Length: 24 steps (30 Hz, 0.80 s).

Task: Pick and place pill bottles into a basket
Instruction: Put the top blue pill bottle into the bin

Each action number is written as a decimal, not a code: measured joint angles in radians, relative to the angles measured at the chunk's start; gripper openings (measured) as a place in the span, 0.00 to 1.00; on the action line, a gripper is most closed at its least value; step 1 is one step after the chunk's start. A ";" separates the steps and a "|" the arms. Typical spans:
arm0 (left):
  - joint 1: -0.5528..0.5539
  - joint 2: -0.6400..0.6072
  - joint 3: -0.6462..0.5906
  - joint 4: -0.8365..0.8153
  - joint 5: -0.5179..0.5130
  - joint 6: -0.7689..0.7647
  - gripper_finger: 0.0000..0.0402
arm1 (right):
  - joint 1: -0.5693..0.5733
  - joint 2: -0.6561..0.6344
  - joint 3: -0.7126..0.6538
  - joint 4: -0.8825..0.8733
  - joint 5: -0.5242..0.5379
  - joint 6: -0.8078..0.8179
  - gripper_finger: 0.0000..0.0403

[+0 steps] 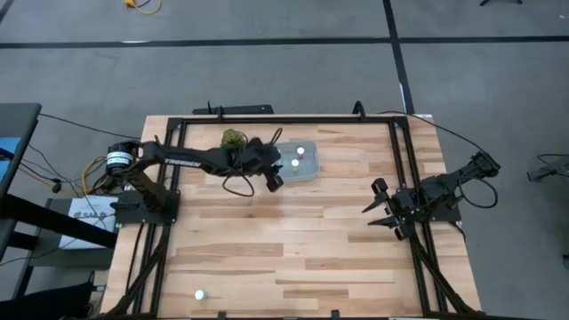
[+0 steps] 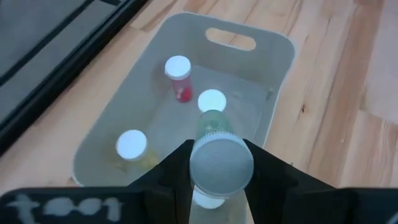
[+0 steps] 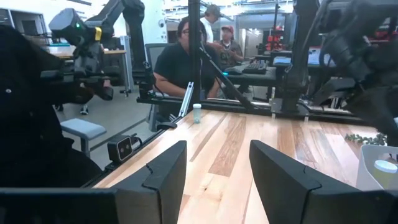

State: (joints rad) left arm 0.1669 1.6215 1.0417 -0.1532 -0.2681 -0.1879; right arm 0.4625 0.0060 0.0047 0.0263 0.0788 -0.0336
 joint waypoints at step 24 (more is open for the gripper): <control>0.084 0.002 0.103 -0.154 0.119 0.100 0.24 | 0.000 0.000 0.000 0.000 0.000 0.000 0.42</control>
State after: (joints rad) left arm 0.2508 1.6237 1.1446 -0.3077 -0.1494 -0.0883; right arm 0.4625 0.0059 0.0048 0.0261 0.0786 -0.0338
